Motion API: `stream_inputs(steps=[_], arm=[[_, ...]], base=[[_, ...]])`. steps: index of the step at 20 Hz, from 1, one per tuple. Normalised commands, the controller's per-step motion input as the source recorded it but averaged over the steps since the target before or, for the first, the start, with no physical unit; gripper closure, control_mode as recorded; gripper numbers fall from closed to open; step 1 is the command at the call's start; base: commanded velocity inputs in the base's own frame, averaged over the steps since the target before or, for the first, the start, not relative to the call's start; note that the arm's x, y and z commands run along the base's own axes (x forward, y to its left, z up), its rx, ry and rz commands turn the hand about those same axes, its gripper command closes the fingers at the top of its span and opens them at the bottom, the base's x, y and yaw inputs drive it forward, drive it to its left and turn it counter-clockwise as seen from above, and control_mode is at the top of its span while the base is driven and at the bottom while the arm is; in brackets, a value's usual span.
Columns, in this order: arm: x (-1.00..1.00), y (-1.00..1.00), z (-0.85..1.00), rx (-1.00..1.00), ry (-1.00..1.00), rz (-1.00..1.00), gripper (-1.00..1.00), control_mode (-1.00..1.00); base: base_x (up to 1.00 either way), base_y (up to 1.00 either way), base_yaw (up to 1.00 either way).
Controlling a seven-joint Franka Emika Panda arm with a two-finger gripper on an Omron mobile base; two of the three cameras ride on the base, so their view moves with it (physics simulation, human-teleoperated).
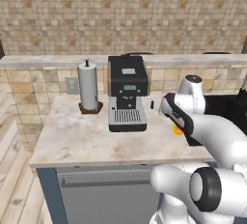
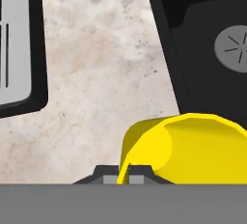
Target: Pick the cup and bowl from the counter and place them on the counter next to the sink.
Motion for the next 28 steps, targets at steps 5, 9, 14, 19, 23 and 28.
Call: stream_inputs(steps=[5, 9, 14, 19, 23, 28], arm=[[0.08, 0.0, -0.15, 0.0, 0.02, 0.0, 1.0, -1.0], [0.14, 0.0, -0.13, 0.0, 0.07, 0.0, 1.0, -1.0], [0.16, 0.0, -0.23, 0.0, 0.07, 0.0, 1.0, -1.0], [0.1, 0.0, -0.3, 0.0, 0.02, 0.0, 1.0, -1.0], [0.02, 0.0, -0.38, 0.0, 0.0, 0.0, 1.0, -1.0], [0.0, 0.0, -0.42, 0.0, 0.0, 0.0, 1.0, -1.0]], base=[[0.0, 0.0, 0.0], [0.0, 0.0, 0.0], [0.0, 0.0, 0.0], [0.0, 0.0, 0.0], [0.0, 0.0, 0.0], [0.0, 0.0, 0.0]])
